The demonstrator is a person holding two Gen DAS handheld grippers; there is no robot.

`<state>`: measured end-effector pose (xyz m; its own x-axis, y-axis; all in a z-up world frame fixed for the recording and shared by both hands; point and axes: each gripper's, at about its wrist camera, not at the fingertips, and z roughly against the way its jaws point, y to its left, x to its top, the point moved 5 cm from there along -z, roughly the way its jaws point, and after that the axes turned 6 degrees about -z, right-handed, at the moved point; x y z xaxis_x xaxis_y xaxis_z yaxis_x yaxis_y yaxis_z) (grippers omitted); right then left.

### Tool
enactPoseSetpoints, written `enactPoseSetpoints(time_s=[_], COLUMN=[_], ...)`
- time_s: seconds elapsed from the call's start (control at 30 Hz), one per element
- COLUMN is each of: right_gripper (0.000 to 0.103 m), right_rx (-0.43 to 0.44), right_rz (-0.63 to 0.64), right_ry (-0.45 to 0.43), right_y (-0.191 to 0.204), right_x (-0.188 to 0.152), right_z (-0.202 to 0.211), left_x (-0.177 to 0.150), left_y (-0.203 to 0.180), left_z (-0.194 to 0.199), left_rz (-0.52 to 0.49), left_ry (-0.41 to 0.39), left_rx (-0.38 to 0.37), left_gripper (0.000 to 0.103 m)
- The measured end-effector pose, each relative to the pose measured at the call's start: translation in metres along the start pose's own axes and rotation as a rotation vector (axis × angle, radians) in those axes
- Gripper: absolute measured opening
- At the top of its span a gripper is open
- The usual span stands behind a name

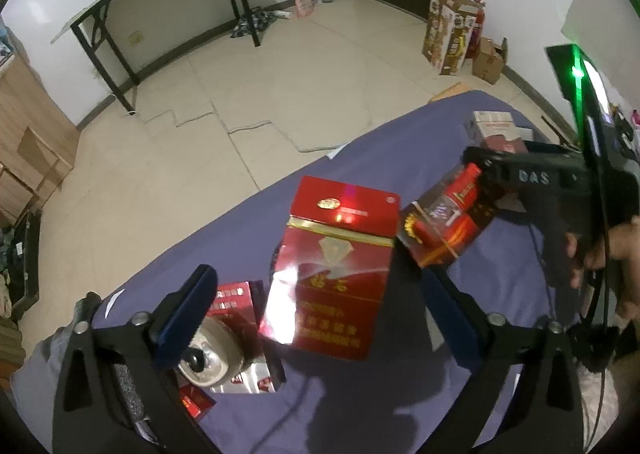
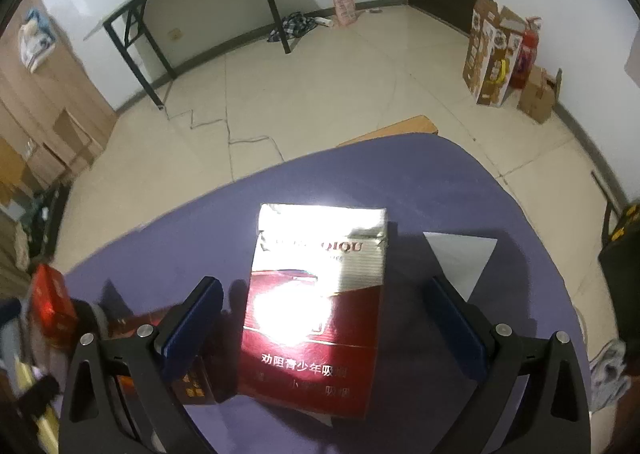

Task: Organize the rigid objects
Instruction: 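Grasp the red cigarette box with the left tool while the right tool grasps the white-and-red box, then carry both boxes over the yellow tray and open both tools to drop them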

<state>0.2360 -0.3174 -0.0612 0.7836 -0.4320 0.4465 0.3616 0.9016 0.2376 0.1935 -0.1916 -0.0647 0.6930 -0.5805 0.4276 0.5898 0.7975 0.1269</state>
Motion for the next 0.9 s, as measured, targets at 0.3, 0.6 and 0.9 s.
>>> enactPoseSetpoints(time_s=[0.3,0.6,0.9], right_gripper=[0.055,0.054,0.054], right_rx=[0.002,0.114,0.334], right_rz=[0.07,0.1,0.178], right_ry=[-0.075,-0.192,-0.225], right_y=[-0.002,-0.023,0.007], right_x=[0.0,-0.005,-0.042], right_z=[0.008,0.065,0.165], left_x=[-0.006,-0.017,-0.098], left_y=[0.001,0.016,0.083], left_z=[-0.003,0.064,0.169], left_rz=[0.079,0.187,0.348], left_ry=[-0.001,-0.139,-0.235], left_rx=[-0.062,-0.083,-0.029], left_gripper=[0.061,0.059,0.059])
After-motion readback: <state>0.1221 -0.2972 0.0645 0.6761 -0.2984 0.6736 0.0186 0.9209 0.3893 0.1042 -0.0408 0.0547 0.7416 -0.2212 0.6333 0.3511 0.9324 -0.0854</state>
